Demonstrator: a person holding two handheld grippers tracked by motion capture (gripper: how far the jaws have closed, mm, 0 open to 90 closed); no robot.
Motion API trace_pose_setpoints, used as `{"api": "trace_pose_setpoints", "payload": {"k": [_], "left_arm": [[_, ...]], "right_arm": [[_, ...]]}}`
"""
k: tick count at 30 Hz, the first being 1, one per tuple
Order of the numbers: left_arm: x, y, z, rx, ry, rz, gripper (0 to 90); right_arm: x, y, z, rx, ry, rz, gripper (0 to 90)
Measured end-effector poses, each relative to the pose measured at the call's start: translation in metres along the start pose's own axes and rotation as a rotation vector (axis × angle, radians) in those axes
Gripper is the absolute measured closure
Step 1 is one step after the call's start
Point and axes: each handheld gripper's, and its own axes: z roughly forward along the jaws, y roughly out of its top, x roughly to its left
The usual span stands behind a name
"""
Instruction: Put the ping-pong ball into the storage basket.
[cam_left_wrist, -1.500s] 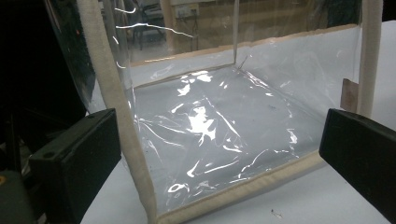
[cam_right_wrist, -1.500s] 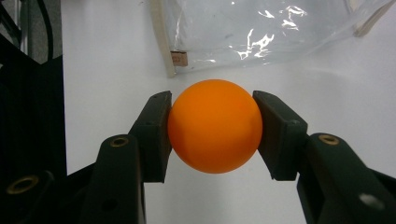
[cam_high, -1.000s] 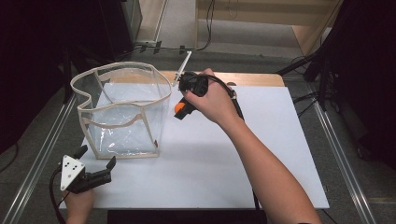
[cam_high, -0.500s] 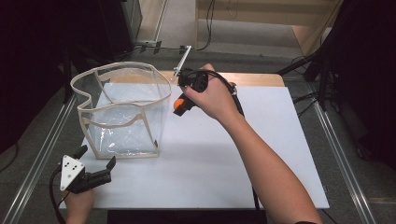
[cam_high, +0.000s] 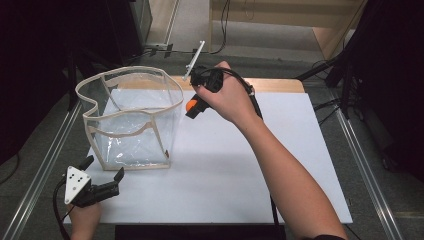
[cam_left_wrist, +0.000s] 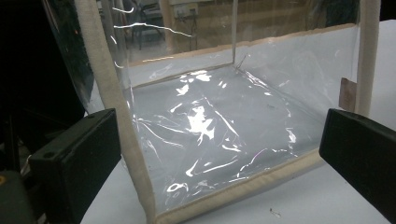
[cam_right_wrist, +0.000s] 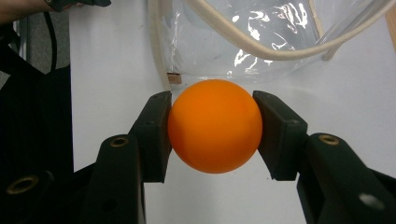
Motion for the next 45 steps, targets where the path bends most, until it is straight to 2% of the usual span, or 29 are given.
{"api": "trace_pose_setpoints", "payload": {"k": [45], "left_arm": [[0.002, 0.000, -0.001, -0.010, -0.016, -0.016, 0.0]], "right_arm": [[-0.008, 0.031, -0.014, -0.008, -0.001, -0.004, 47.9]]}}
